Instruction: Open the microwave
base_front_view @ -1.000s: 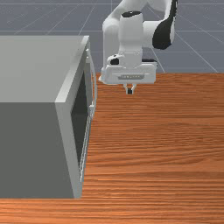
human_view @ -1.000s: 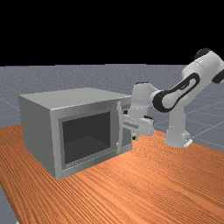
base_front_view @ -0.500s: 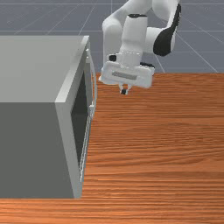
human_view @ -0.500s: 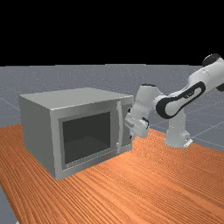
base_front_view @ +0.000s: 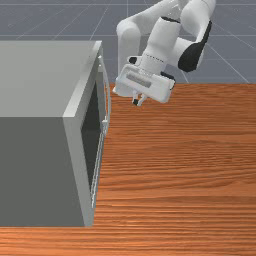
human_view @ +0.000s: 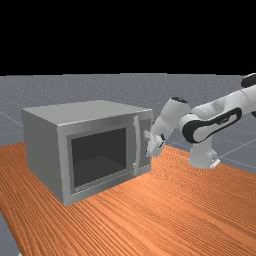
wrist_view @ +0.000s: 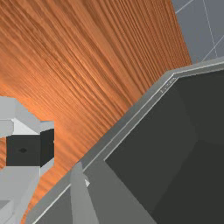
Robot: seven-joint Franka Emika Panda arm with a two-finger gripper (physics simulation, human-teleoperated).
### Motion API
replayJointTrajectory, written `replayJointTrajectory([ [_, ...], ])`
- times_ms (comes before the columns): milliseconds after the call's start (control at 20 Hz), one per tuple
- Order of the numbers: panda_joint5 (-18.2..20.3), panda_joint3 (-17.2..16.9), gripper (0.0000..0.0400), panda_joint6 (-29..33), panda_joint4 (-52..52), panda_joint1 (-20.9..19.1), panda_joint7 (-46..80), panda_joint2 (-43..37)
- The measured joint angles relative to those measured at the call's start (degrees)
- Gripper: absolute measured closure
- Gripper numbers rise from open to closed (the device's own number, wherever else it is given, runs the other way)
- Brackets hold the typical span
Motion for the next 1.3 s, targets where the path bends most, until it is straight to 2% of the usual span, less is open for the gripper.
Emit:
replayJointTrajectory([
  [400,-3.39,0.33,0.04,-4.14,1.7,3.66,23.38,11.59],
  [450,-5.85,0.33,0.04,-6.04,2.63,3.46,25.62,13.74],
  [500,-6.69,0.34,0.04,-6.97,2.93,3.4,27.92,15.12],
  [600,-6.55,0.63,0.04,-6.3,2.33,3.7,26.71,15.06],
  [650,-7.9,1.56,0.04,-3.67,0.71,5.87,29.74,19.8],
  [800,-10.25,1.72,0.04,-4.32,0.55,7.46,34.13,24.51],
  [900,-11.86,1.95,0.04,-5.71,1.19,7.38,39.13,28.07],
  [1000,-11.02,1.92,0.04,-4.91,0.64,7.05,36.49,26.72],
  [1050,-12.35,1.26,0.04,-7.72,2.57,5.79,40.62,28.21],
  [1100,-14.88,0.95,0.04,-10.51,5.69,2.88,44.02,30.64],
  [1200,-16.39,1.13,0.04,-12.27,7.76,-0.65,46.47,32.68],
  [1250,-16.2,1.54,0.04,-11.17,7.2,-0.77,45.52,32.82],
  [1300,-15.65,2.98,0.04,-6.53,5.04,0.9,48.12,36.98],
])
